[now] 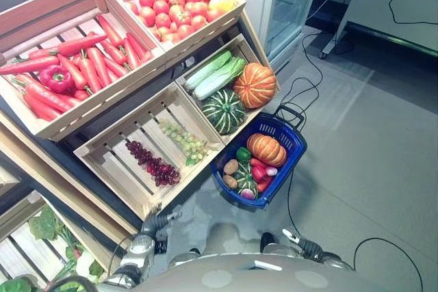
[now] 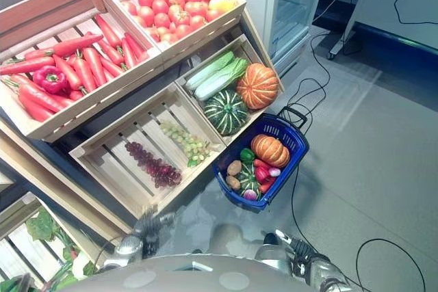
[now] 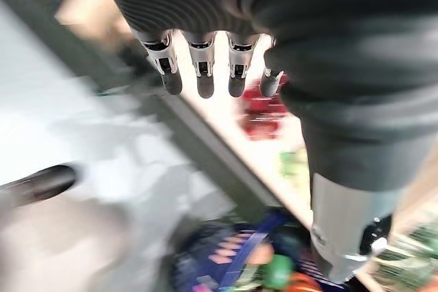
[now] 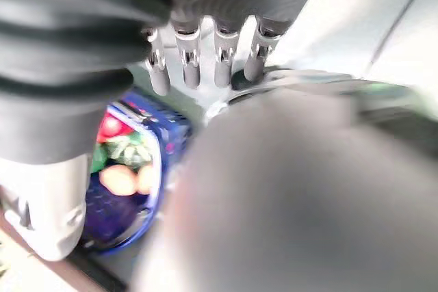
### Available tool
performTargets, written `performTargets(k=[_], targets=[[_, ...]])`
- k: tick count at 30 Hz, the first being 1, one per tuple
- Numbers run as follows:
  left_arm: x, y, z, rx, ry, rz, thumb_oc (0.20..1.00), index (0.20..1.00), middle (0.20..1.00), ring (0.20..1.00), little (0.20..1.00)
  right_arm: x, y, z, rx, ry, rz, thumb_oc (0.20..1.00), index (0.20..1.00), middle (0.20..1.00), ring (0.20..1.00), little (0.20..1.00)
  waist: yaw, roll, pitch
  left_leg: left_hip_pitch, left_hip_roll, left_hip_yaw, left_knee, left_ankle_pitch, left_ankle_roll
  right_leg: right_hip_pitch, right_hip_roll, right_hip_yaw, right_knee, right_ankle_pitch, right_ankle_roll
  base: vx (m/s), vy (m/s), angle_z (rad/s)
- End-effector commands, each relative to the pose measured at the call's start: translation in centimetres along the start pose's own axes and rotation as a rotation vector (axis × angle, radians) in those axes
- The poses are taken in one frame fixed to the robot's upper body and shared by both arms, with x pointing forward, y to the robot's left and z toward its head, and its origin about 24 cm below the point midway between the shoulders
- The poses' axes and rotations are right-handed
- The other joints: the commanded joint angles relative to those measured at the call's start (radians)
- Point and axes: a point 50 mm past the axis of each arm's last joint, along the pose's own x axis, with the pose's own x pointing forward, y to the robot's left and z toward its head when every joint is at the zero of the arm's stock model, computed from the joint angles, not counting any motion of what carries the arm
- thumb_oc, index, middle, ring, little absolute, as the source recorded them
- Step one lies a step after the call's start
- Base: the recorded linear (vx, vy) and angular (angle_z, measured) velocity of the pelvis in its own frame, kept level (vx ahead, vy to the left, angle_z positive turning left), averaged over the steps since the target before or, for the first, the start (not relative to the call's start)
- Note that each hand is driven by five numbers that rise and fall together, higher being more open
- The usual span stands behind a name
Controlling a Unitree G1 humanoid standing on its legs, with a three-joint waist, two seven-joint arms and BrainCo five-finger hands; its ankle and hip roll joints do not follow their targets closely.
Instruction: Pick up fruits and vegetables into the basket
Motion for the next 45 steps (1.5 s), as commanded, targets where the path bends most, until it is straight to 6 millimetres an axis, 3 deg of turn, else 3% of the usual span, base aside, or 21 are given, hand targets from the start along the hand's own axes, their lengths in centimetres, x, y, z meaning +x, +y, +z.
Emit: performTargets(k=[1, 3, 9, 14, 19, 23, 30, 31, 39, 41, 45], targets=[[0.3, 1.7, 2.8, 0.123, -0.243, 0.098, 1.000, 1.000, 1.000, 1.000, 1.000, 0.7, 0.9, 3.9, 0.054, -0.180, 0.045, 1.000, 1.000, 1.000, 1.000, 1.000, -0.010, -0.035, 0.036, -0.046, 0.004, -0.034, 0.074, -0.061, 0.042, 0.020, -0.085, -0.052, 0.080, -0.072, 0.056, 0.00, 0.000, 0.00], [-0.6, 3.1, 5.4, 0.282, -0.480, 0.186, 1.000, 1.000, 1.000, 1.000, 1.000, 0.2, 0.5, 6.1, 0.071, -0.307, 0.045, 1.000, 1.000, 1.000, 1.000, 1.000, -0.008, -0.024, 0.065, -0.067, 0.001, -0.043, 0.077, -0.057, 0.040, -0.001, -0.089, -0.053, 0.090, -0.073, 0.055, 0.00, 0.000, 0.00], [-1.4, 5.8, 9.1, 0.513, -0.678, 0.362, 1.000, 1.000, 1.000, 1.000, 1.000, -0.9, 0.4, 9.5, 0.045, -0.471, 0.055, 1.000, 1.000, 1.000, 1.000, 1.000, -0.023, -0.006, 0.102, -0.124, -0.005, -0.052, 0.106, -0.056, 0.038, -0.070, -0.100, -0.037, 0.139, -0.087, 0.053, 0.00, 0.046, 0.02], [-1.3, 8.1, 12.6, 0.819, -0.813, 0.540, 1.000, 1.000, 1.000, 1.000, 1.000, -2.9, 0.5, 14.9, -0.036, -0.666, 0.088, 1.000, 1.000, 1.000, 1.000, 1.000, -0.061, 0.003, 0.206, -0.261, 0.005, -0.048, 0.249, -0.080, 0.025, -0.208, -0.119, -0.013, 0.256, -0.112, 0.037, -0.15, 0.059, -0.03], [-0.9, 9.5, 14.3, 1.063, -0.855, 0.644, 1.000, 1.000, 1.000, 1.000, 1.000, -4.6, 1.1, 18.0, -0.091, -0.791, 0.116, 1.000, 1.000, 1.000, 1.000, 1.000, -0.100, 0.005, 0.274, -0.376, 0.018, -0.037, 0.336, -0.083, 0.012, -0.340, -0.126, 0.019, 0.350, -0.123, 0.034, -0.08, 0.034, -0.20], [-0.8, 10.0, 15.0, 1.120, -0.866, 0.682, 1.000, 1.000, 1.000, 1.000, 1.000, -5.1, 1.4, 18.9, -0.104, -0.827, 0.123, 1.000, 1.000, 1.000, 1.000, 1.000, -0.110, 0.006, 0.293, -0.415, 0.020, -0.034, 0.358, -0.081, 0.008, -0.389, -0.130, 0.030, 0.379, -0.124, 0.035, -0.06, 0.012, -0.05], [-0.5, 11.9, 18.8, 1.374, -0.866, 0.813, 1.000, 1.000, 1.000, 1.000, 1.000, -7.8, 3.3, 23.3, -0.123, -1.016, 0.171, 1.000, 1.000, 1.000, 1.000, 1.000, -0.143, 0.009, 0.378, -0.590, 0.030, -0.027, 0.441, -0.070, -0.002, -0.582, -0.122, 0.071, 0.476, -0.119, 0.044, -0.07, -0.005, -0.03], [-0.5, 12.0, 18.9, 1.379, -0.865, 0.818, 1.000, 1.000, 1.000, 1.000, 1.000, -8.0, 3.4, 23.5, -0.123, -1.024, 0.173, 1.000, 1.000, 1.000, 1.000, 1.000, -0.143, 0.012, 0.379, -0.589, 0.030, -0.035, 0.449, -0.093, -0.011, -0.583, -0.119, 0.078, 0.489, -0.144, 0.052, 0.02, 0.014, -0.07], [-0.3, 12.7, 21.0, 1.466, -0.789, 0.855, 1.000, 1.000, 1.000, 1.000, 1.000, -10.4, 4.7, 26.2, -0.143, -1.148, 0.195, 1.000, 1.000, 1.000, 1.000, 1.000, -0.154, 0.024, 0.389, -0.720, 0.036, -0.038, 0.503, -0.089, -0.021, -0.713, -0.110, 0.093, 0.542, -0.147, 0.050, 0.00, 0.011, 0.00], [-0.2, 14.1, 21.6, 1.480, -0.681, 0.929, 1.000, 1.000, 1.000, 1.000, 1.000, -12.1, 5.1, 27.7, -0.139, -1.219, 0.194, 1.000, 1.000, 1.000, 1.000, 1.000, -0.160, 0.032, 0.389, -0.794, 0.036, -0.041, 0.530, -0.090, -0.025, -0.791, -0.102, 0.104, 0.571, -0.151, 0.045, -0.01, 0.062, -0.03], [-0.6, 15.3, 21.6, 1.470, -0.629, 1.028, 1.000, 1.000, 1.000, 1.000, 1.000, -12.9, 4.9, 28.1, -0.128, -1.256, 0.186, 1.000, 1.000, 1.000, 1.000, 1.000, -0.161, 0.032, 0.389, -0.836, 0.039, -0.044, 0.550, -0.093, -0.024, -0.831, -0.100, 0.108, 0.581, -0.149, 0.043, 0.00, 0.007, -0.01]])
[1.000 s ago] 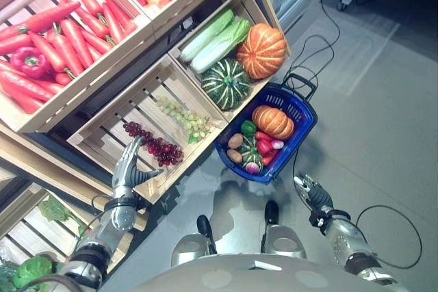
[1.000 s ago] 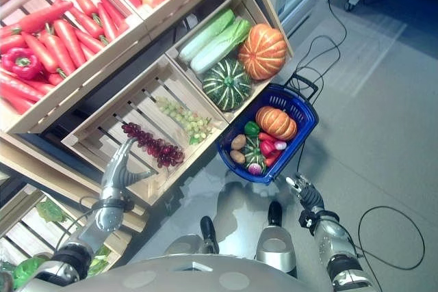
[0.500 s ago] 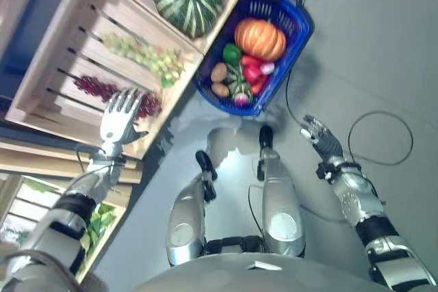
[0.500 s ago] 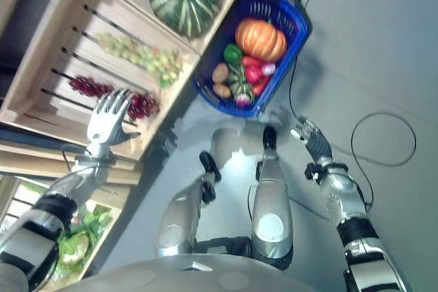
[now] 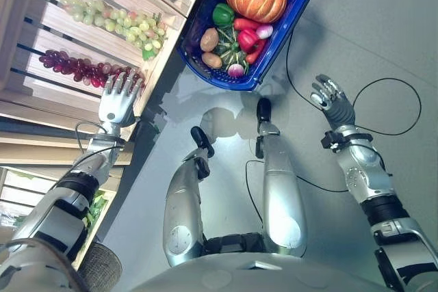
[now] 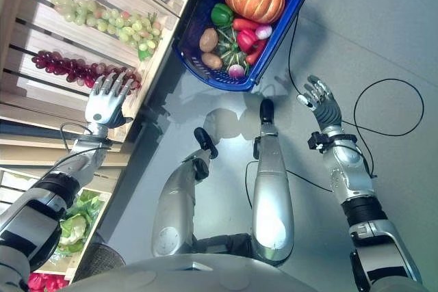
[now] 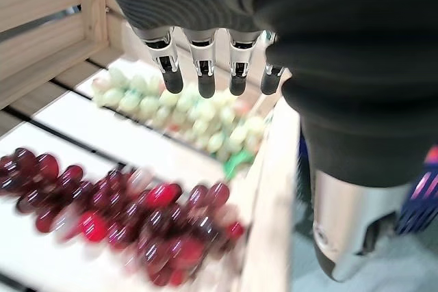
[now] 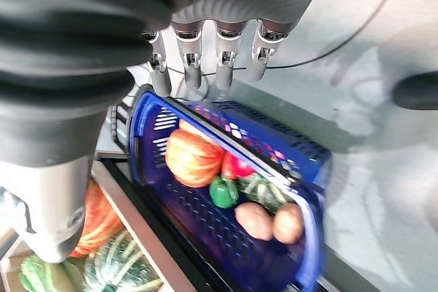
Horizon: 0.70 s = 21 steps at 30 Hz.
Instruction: Pick up fruits and vegetables into the basket
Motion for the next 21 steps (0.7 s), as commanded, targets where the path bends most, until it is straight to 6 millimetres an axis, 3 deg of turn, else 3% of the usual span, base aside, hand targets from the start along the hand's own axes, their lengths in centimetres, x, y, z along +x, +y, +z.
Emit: performTargets(k=[1, 9, 21], targets=[[-1.6, 0.2, -5.1, 0.176, 0.171, 0.019, 1.000, 1.000, 1.000, 1.000, 1.000, -1.1, -0.1, 1.4, 0.026, -0.079, -0.009, 1.000, 1.000, 1.000, 1.000, 1.000, -0.017, -0.004, -0.047, -0.114, 0.027, -0.046, 0.066, -0.027, -0.065, -0.032, -0.014, 0.000, 0.063, -0.100, 0.092, 0.00, 0.000, 0.00], [-1.3, 1.6, -7.2, 0.223, 0.341, 0.114, 1.000, 1.000, 1.000, 1.000, 1.000, -1.4, -0.3, 2.8, 0.039, -0.153, -0.026, 1.000, 1.000, 1.000, 1.000, 1.000, -0.014, -0.006, -0.047, -0.223, 0.027, -0.067, 0.112, -0.037, -0.060, -0.138, -0.006, 0.011, 0.101, -0.102, 0.083, 0.00, 0.000, 0.00], [0.1, 3.3, -7.7, 0.242, 0.397, 0.210, 1.000, 1.000, 1.000, 1.000, 1.000, -1.3, 0.5, 3.5, 0.044, -0.196, -0.010, 1.000, 1.000, 1.000, 1.000, 1.000, -0.020, -0.015, -0.047, -0.310, 0.023, -0.088, 0.145, -0.046, -0.056, -0.226, 0.012, 0.029, 0.130, -0.097, 0.077, 0.00, 0.003, 0.00]])
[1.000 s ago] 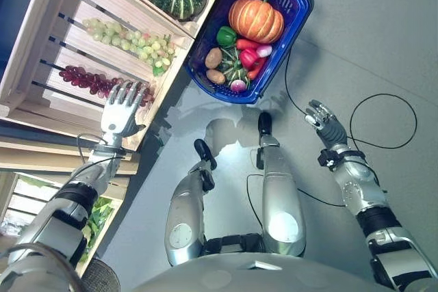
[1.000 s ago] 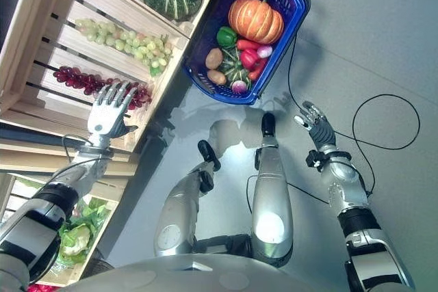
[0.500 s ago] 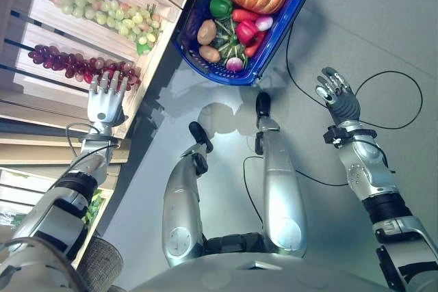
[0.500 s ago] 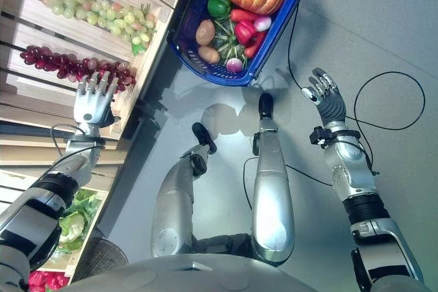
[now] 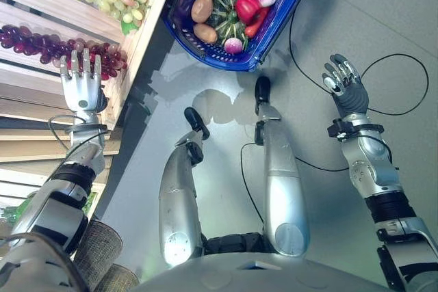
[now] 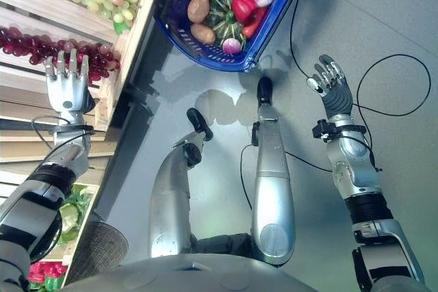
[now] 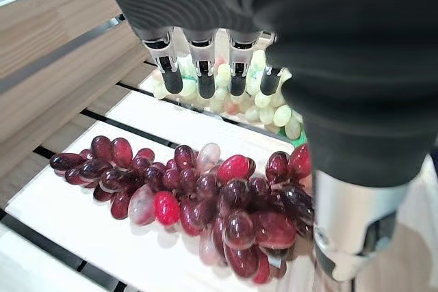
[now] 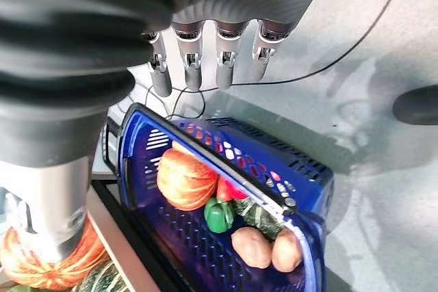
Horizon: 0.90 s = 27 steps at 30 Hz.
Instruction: Pick up fruits and vegetables into the basket
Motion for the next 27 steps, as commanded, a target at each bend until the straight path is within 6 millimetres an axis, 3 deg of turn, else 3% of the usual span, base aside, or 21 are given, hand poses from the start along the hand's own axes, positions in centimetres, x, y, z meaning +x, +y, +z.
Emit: performTargets(k=[1, 17, 27], targets=[[-0.2, 0.2, -4.6, 0.118, 0.111, 0.037, 1.000, 1.000, 1.000, 1.000, 1.000, -1.2, 0.3, 1.3, 0.022, -0.094, 0.022, 1.000, 1.000, 1.000, 1.000, 1.000, -0.018, -0.014, -0.046, -0.089, 0.012, -0.071, 0.014, -0.008, -0.066, -0.027, 0.013, 0.019, 0.054, -0.091, 0.086, 0.02, 0.015, -0.04], [1.7, 1.4, -4.8, 0.145, 0.137, 0.073, 1.000, 1.000, 1.000, 1.000, 1.000, -0.7, 0.7, 2.4, 0.004, -0.143, 0.049, 1.000, 1.000, 1.000, 1.000, 1.000, -0.035, -0.012, -0.046, -0.175, 0.013, -0.082, 0.057, -0.022, -0.065, -0.122, 0.035, 0.048, 0.104, -0.098, 0.076, 0.02, 0.017, -0.03], [1.3, 0.2, -6.7, 0.223, 0.272, -0.103, 1.000, 1.000, 1.000, 1.000, 1.000, -0.3, 0.8, 3.2, 0.001, -0.174, 0.057, 1.000, 1.000, 1.000, 1.000, 1.000, -0.048, -0.015, -0.046, -0.221, 0.015, -0.082, 0.080, -0.029, -0.066, -0.172, 0.045, 0.061, 0.118, -0.097, 0.072, 0.00, 0.016, -0.01]])
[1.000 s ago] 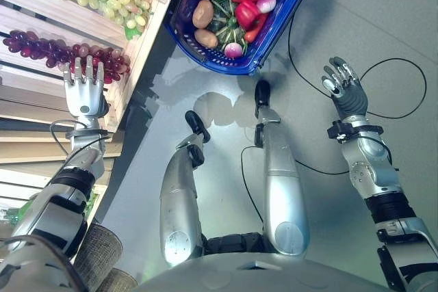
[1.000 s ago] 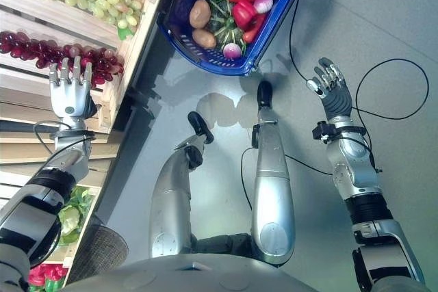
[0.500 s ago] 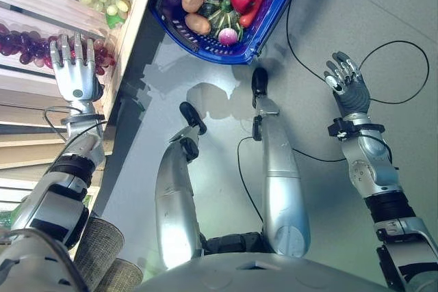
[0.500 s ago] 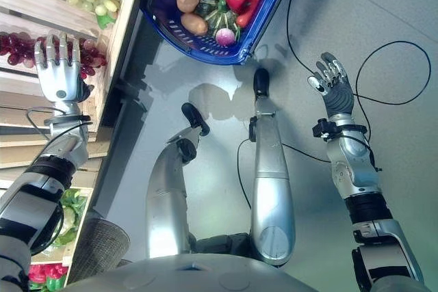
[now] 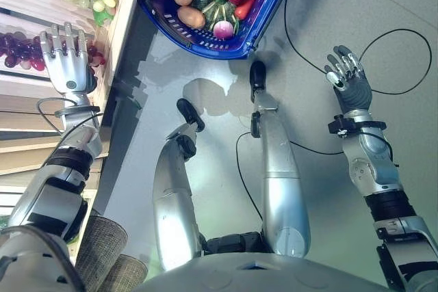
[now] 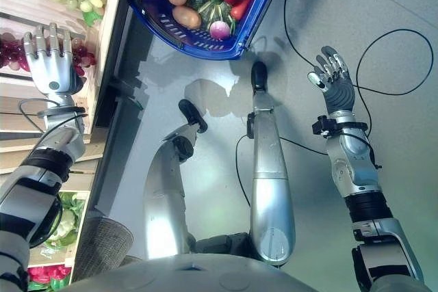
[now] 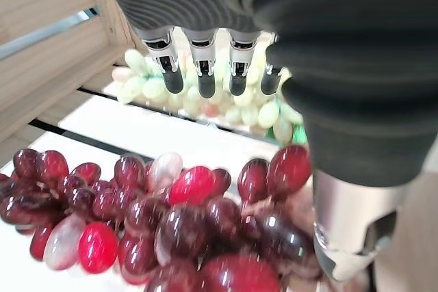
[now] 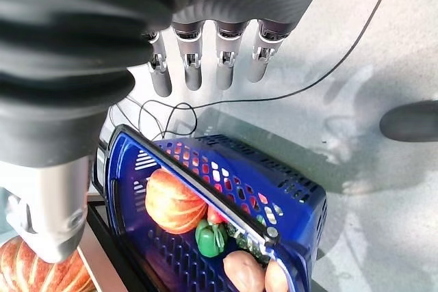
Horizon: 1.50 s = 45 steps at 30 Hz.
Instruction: Pick up fruits and vegetables into the basket
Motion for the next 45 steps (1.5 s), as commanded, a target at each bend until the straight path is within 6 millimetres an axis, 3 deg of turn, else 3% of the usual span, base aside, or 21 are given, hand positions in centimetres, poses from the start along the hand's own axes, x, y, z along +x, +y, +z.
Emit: performTargets(k=[1, 11, 26, 45], targets=[[-0.9, -1.5, -5.0, 0.168, 0.140, -0.108, 1.000, 1.000, 1.000, 1.000, 1.000, -0.5, 0.2, 1.9, -0.003, -0.097, 0.035, 1.000, 1.000, 1.000, 1.000, 1.000, -0.010, -0.012, -0.046, -0.068, 0.000, -0.076, -0.010, 0.011, -0.067, -0.017, 0.029, 0.023, 0.064, -0.097, 0.072, 0.00, 0.000, 0.00], [-2.7, -2.9, -6.6, 0.248, 0.248, -0.220, 1.000, 1.000, 1.000, 1.000, 1.000, -0.3, 0.2, 2.3, 0.018, -0.121, 0.031, 1.000, 1.000, 1.000, 1.000, 1.000, -0.011, -0.017, -0.046, -0.107, -0.002, -0.081, 0.002, 0.010, -0.067, -0.054, 0.034, 0.027, 0.064, -0.090, 0.069, 0.00, 0.002, -0.01], [-1.9, -1.5, -6.9, 0.342, 0.293, -0.082, 1.000, 1.000, 1.000, 1.000, 1.000, 0.1, 0.3, 3.4, 0.006, -0.184, 0.036, 1.000, 1.000, 1.000, 1.000, 1.000, -0.008, -0.021, -0.046, -0.150, -0.004, -0.089, 0.014, 0.008, -0.067, -0.095, 0.041, 0.028, 0.074, -0.090, 0.062, 0.00, 0.000, 0.00], [-0.5, -0.9, -6.8, 0.166, 0.420, -0.056, 1.000, 1.000, 1.000, 1.000, 1.000, 0.9, 0.5, 4.4, 0.008, -0.236, 0.064, 1.000, 1.000, 1.000, 1.000, 1.000, -0.003, -0.032, -0.046, -0.215, -0.013, -0.109, 0.026, 0.006, -0.063, -0.149, 0.061, 0.030, 0.096, -0.100, 0.053, 0.00, -0.003, 0.00]])
